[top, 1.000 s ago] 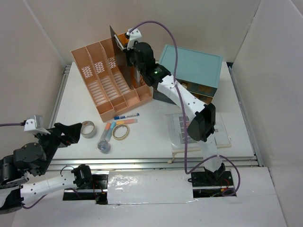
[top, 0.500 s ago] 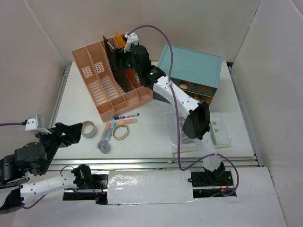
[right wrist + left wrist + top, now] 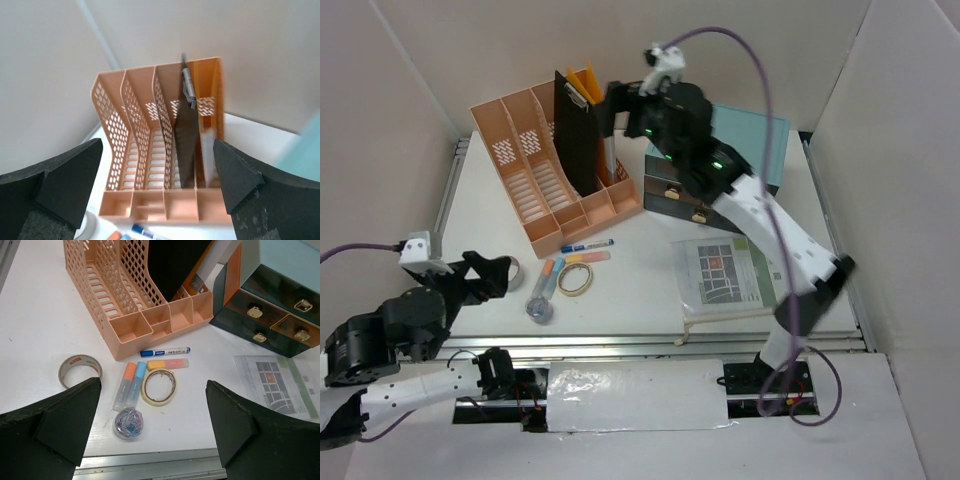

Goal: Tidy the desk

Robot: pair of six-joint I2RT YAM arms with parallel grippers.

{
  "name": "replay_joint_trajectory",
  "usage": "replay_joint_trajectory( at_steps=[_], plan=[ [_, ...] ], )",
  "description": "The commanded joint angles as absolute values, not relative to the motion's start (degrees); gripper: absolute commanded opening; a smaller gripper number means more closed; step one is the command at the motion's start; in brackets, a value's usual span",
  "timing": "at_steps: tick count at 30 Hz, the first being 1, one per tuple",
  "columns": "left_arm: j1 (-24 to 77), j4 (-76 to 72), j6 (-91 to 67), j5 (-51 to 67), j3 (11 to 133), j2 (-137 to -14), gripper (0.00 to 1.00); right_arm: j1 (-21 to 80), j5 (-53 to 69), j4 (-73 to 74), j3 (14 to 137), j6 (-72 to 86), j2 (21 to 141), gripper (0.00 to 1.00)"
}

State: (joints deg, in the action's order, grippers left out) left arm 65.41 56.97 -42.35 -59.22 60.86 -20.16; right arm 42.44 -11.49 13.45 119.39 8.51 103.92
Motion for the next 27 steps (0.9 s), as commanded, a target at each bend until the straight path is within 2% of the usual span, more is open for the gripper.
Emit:
replay_joint_trajectory(
  at_steps=[1,2,5,10,16,23,27],
  plan=[
    [64.5,54.7,-44.3,-56.7,63.7,-27.3,1.00,42.2,-18.5,17.2,108.7,13.7,86.0,1.00],
    [64.4,54.8,-45.2,-55.8,64.3,-31.0,0.99,42.2,-20.7,17.4,100.3,14.4,79.3,1.00],
    [64.4,51.1,-46.3,-49.9,63.3,-36.8,1.00,42.2,-28.0,20.1,87.3,16.7,68.0,1.00],
    [64.5,28.8,-43.3,-34.1,53.6,-40.2,0.99,41.9,-34.6,26.9,73.6,22.1,52.9,1.00],
    [64.5,14.1,-46.7,-20.1,48.5,-50.7,0.99,41.9,-33.7,34.4,66.1,30.1,44.6,1.00],
    [64.5,2.8,-54.9,-8.9,48.7,-74.0,0.99,41.9,-33.3,34.6,60.7,33.7,36.0,1.00],
    [64.5,1.6,-60.7,-2.1,53.0,-87.2,1.00,41.8,-32.7,35.7,60.4,34.0,33.1,1.00]
  ],
)
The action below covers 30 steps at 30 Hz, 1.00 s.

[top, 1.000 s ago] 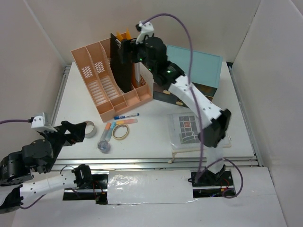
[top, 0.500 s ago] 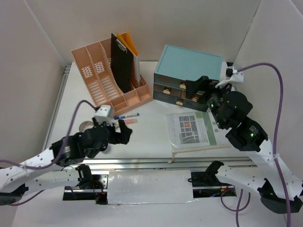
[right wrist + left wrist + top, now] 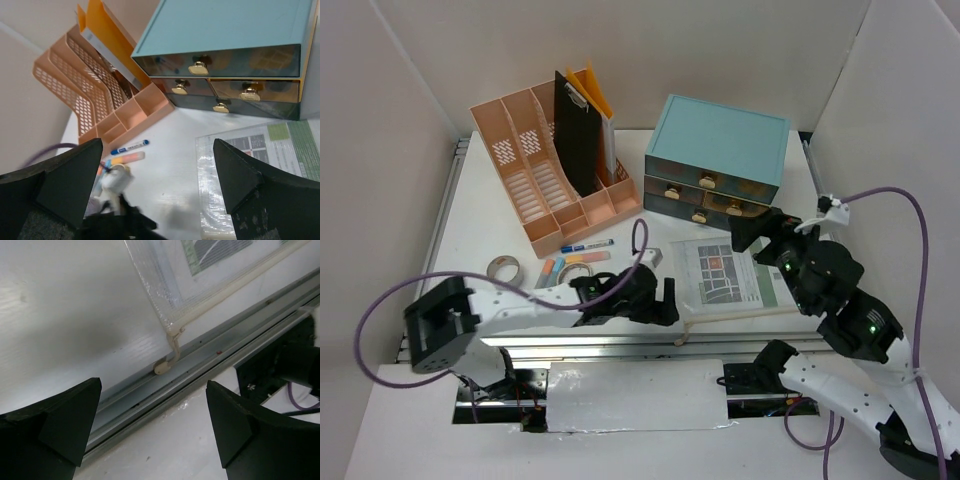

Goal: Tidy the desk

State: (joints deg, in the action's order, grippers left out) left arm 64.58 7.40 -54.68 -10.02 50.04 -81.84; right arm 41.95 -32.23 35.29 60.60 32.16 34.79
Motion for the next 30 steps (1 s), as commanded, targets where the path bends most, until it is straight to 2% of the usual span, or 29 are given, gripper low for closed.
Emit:
replay_joint_trajectory(
  at_steps=[1,4,9,16,17,22,24,25,28,30],
  plan=[
    [64.5,0.6,-62.4,-0.8,54.0,-91.6,0.99,41.9,-32.6,35.9,60.4,33.9,32.9,1.00],
    [64.5,-6.8,-64.9,3.8,54.0,-98.7,1.00,41.7,-31.6,36.0,60.0,33.6,31.5,1.00],
    [64.5,-11.1,-66.8,6.7,56.2,-106.0,1.00,41.8,-30.8,36.4,59.3,32.4,29.8,1.00],
    [64.5,-1.4,-67.4,2.4,62.5,-111.6,0.98,41.7,-30.3,35.8,57.8,31.6,27.3,1.00],
    [64.5,-0.6,-67.7,1.2,62.8,-111.9,0.92,41.8,-30.2,35.7,57.6,31.6,26.7,1.00],
    [64.5,2.9,-70.1,-2.5,61.4,-110.7,0.76,41.7,-28.8,34.4,56.0,31.6,25.3,1.00],
    [64.5,4.7,-70.5,-4.4,61.6,-110.7,0.63,41.7,-28.4,34.1,55.3,31.6,25.0,1.00],
    [64.4,4.7,-70.6,-4.8,61.7,-110.8,0.54,41.7,-27.9,33.6,55.1,31.6,24.8,1.00],
    [64.2,5.7,-70.7,-5.4,62.7,-111.8,0.50,41.7,-26.7,32.8,54.3,31.6,23.9,1.00],
    [64.2,6.2,-70.8,-5.9,63.1,-112.6,0.51,41.7,-26.3,32.4,54.1,31.5,23.6,1.00]
  ],
)
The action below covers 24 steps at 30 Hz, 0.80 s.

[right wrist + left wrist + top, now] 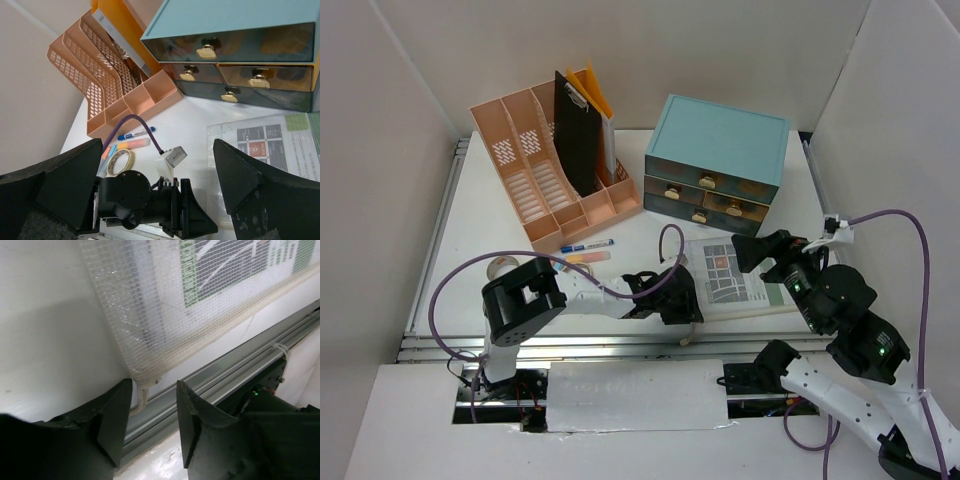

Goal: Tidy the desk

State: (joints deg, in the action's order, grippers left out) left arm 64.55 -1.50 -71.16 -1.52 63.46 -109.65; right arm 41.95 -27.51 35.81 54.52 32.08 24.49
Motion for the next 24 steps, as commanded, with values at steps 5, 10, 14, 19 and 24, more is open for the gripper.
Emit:
replay_joint_trajectory(
  at_steps=[5,10,14,19,24],
  plan=[
    [64.0,7.7,-70.9,-7.8,63.7,-112.8,0.64,41.7,-25.1,31.7,53.6,31.2,22.6,1.00],
    [63.4,10.9,-69.3,-8.6,67.2,-116.2,0.56,41.7,-24.3,30.7,52.6,31.2,21.5,1.00],
    [63.2,11.6,-68.8,-8.1,67.9,-117.6,0.46,41.7,-24.2,30.7,52.5,30.9,21.0,1.00],
    [63.3,14.4,-67.6,-8.4,69.3,-118.8,0.00,41.8,-23.9,30.2,51.9,30.8,20.4,1.00],
    [63.3,14.3,-69.3,-11.6,64.9,-114.9,0.00,41.8,-24.2,29.6,51.2,30.6,20.5,1.00]
  ],
)
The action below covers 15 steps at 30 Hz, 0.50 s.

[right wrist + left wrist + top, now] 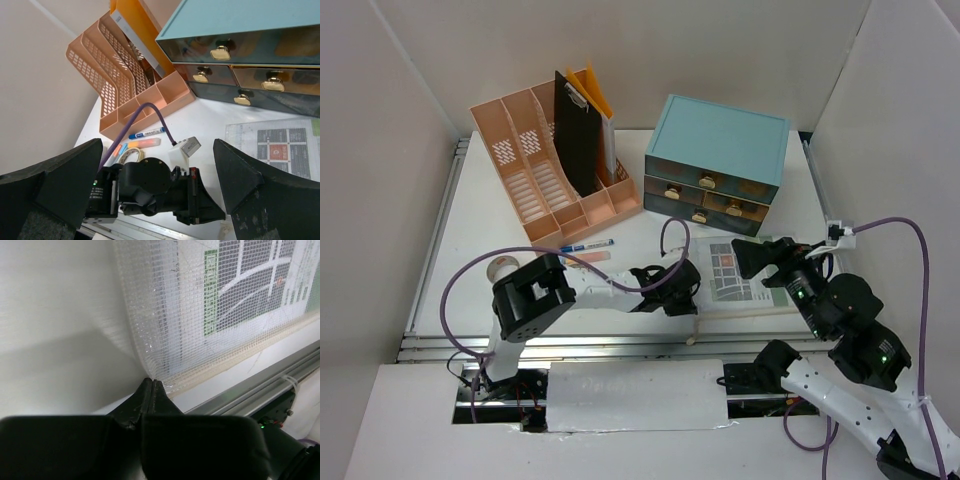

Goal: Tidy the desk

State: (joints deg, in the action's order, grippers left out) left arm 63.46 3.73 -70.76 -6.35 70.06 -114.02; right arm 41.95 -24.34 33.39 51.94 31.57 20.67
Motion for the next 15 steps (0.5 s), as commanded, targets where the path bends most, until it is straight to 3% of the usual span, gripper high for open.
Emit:
replay_joint_trajectory(
  at_steps=[1,9,15],
  plan=[
    [63.4,14.6,-69.5,-12.8,64.3,-112.7,0.00,41.7,-24.3,29.3,51.0,30.2,20.6,1.00],
    [66.9,21.2,-68.6,-24.5,59.3,-95.3,0.00,41.7,-20.4,23.2,46.7,26.9,20.5,1.00],
    [67.9,29.4,-64.0,-30.2,59.6,-78.8,0.00,41.7,3.9,12.6,41.8,19.5,20.6,1.00]
  ],
)
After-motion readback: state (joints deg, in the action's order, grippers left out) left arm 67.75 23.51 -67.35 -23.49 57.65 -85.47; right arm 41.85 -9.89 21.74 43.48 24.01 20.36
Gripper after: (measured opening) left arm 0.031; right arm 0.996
